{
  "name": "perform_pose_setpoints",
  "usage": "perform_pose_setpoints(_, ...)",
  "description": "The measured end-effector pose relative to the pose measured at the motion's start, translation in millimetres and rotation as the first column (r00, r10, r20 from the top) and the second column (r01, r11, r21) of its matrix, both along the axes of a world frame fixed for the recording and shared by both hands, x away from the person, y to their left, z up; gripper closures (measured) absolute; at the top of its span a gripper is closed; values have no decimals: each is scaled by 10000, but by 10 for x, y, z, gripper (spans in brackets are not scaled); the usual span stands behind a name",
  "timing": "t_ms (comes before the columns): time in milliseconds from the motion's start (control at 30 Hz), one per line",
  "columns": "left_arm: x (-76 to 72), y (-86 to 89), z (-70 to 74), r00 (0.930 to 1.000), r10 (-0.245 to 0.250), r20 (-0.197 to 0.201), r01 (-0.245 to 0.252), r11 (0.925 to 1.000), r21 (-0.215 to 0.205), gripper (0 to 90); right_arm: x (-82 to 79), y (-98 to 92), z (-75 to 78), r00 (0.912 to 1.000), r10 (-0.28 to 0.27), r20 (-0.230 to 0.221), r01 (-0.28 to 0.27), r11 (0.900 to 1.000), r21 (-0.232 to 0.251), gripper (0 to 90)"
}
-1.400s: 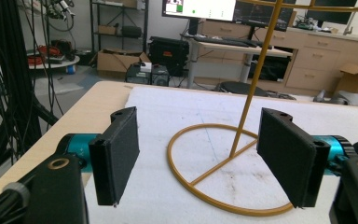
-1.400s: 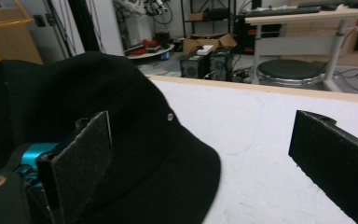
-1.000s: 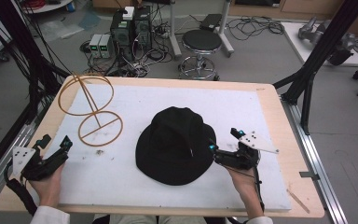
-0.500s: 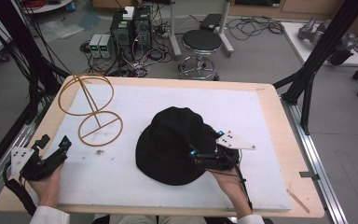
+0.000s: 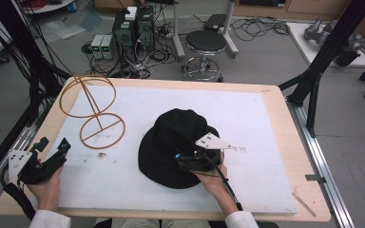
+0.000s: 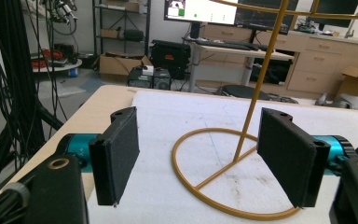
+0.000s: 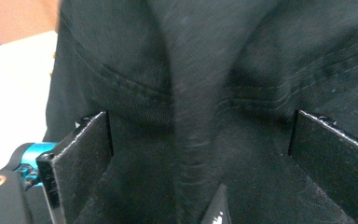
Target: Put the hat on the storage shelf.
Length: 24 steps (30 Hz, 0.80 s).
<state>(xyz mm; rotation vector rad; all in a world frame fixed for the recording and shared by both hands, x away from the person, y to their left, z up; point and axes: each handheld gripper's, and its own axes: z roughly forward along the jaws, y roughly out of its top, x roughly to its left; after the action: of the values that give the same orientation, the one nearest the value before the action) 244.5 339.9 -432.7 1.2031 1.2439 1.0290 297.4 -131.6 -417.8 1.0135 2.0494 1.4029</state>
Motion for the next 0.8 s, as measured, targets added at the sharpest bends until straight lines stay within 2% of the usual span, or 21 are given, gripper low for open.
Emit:
perform_pose_setpoints(33, 3, 4, -4, 10000, 3, -7, -3, 10000, -28, 297, -22, 35, -20, 9994, -283, 201, 289, 9992, -282, 125)
perform_pose_setpoints(67, 3, 4, -4, 10000, 3, -7, -3, 10000, -28, 298, -22, 35, -20, 9994, -283, 201, 289, 9992, -282, 125)
perform_pose_setpoints(100, 4, 7, -7, 10000, -9, -28, 9, 10000, -19, 298, -44, 20, -36, 9983, -489, 315, 493, 9987, -141, 195)
perform_pose_setpoints(133, 4, 7, -7, 10000, -9, -28, 9, 10000, -19, 298, -44, 20, -36, 9983, -489, 315, 493, 9987, -141, 195)
perform_pose_setpoints(167, 6, 4, -7, 10000, -26, -35, 26, 10000, -22, 298, -58, -4, -56, 9978, -619, 257, 622, 9980, -96, 269)
perform_pose_setpoints(200, 6, 4, -7, 10000, -26, -35, 26, 10000, -22, 298, -58, -4, -56, 9978, -619, 257, 622, 9980, -96, 269)
perform_pose_setpoints(233, 7, 2, -7, 10000, -29, -29, 29, 10000, -16, 298, -75, -13, -70, 9977, -620, 259, 621, 9981, -23, 346)
perform_pose_setpoints(267, 7, 0, -7, 10000, -33, -26, 33, 10000, -13, 298, -75, -13, -70, 9977, -620, 259, 621, 9981, -23, 346)
perform_pose_setpoints(300, 8, -2, -6, 10000, -33, -34, 33, 10000, -11, 298, -93, -7, -67, 9983, -535, 228, 538, 9985, -88, 427)
perform_pose_setpoints(367, 10, -6, -7, 10000, -42, -40, 42, 10000, 0, 298, -108, -10, -63, 9988, -474, 146, 475, 9988, -81, 498)
perform_pose_setpoints(400, 12, -7, -8, 10000, -51, -43, 51, 10000, -1, 298, -108, -10, -63, 9988, -474, 146, 475, 9988, -81, 498)
perform_pose_setpoints(433, 14, -8, -9, 9999, -81, -71, 82, 10000, 36, 298, -117, -28, -59, 9985, -555, 37, 554, 9984, 59, 608)
perform_pose_setpoints(567, 20, -16, -13, 9999, -88, -82, 89, 9999, 49, 299, -119, -76, -52, 9988, -474, -107, 478, 9977, 473, 825)
perform_pose_setpoints(633, 21, -18, -14, 9999, -133, -94, 134, 9999, 71, 299, -128, -73, -50, 9988, -488, -91, 492, 9979, 429, 866)
perform_pose_setpoints(800, 28, -23, -17, 9998, -154, -104, 155, 9998, 83, 299, -127, -76, -55, 9988, -481, -32, 482, 9978, 460, 875)
